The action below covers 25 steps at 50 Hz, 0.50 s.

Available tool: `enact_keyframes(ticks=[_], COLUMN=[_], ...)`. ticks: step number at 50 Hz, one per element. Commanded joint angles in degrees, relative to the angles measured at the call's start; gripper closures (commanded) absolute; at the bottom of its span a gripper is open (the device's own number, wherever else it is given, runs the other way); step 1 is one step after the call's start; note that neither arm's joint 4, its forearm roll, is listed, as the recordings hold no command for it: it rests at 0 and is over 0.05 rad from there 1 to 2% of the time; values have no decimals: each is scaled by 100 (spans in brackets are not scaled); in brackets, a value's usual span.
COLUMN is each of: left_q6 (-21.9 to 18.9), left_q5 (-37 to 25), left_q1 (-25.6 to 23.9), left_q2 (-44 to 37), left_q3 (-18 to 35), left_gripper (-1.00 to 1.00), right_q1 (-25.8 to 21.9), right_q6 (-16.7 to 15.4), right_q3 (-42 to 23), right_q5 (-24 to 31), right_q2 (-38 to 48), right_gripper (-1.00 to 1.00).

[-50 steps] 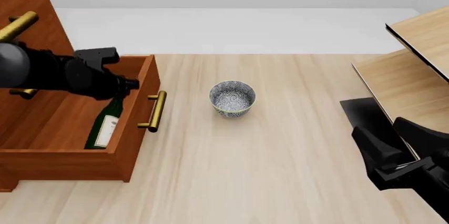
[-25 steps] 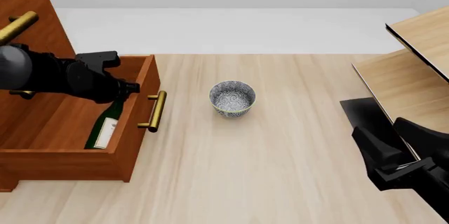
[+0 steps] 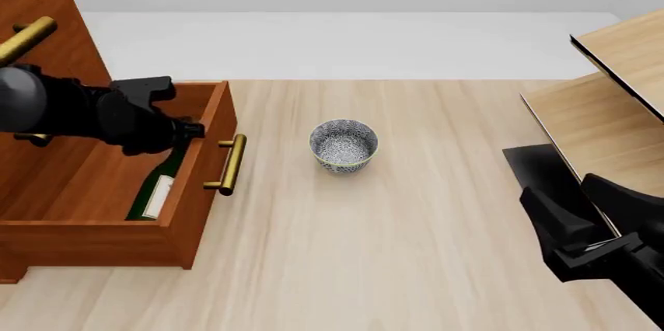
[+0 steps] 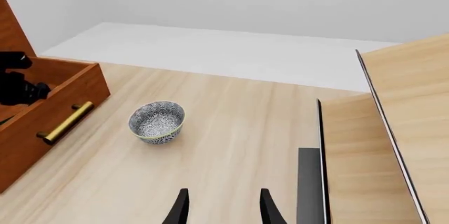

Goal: Put the wine bottle in the bottom drawer of the cabinet.

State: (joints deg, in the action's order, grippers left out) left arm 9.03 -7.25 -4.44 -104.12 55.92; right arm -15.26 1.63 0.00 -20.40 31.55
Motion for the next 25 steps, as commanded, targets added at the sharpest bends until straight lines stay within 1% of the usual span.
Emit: enact_keyframes(ticks=[1, 17, 23, 25], left_q6=[-94, -64, -99, -169], left_q5=[-76, -243, -455, -509], left_q1=[-183, -273, -270, -220], left_q2=[-70, 212, 511, 646], left_q3=[4, -4, 53, 79], left_gripper=[-100, -100, -100, -100], right_q1=[12, 7, 7, -3], right_q6=[-3, -1, 1, -1], right_q3=[0, 0, 0, 0], right_q5=[-88, -102, -114, -147], right_q2=[77, 90, 104, 143], right_gripper=[-100, -100, -100, -100])
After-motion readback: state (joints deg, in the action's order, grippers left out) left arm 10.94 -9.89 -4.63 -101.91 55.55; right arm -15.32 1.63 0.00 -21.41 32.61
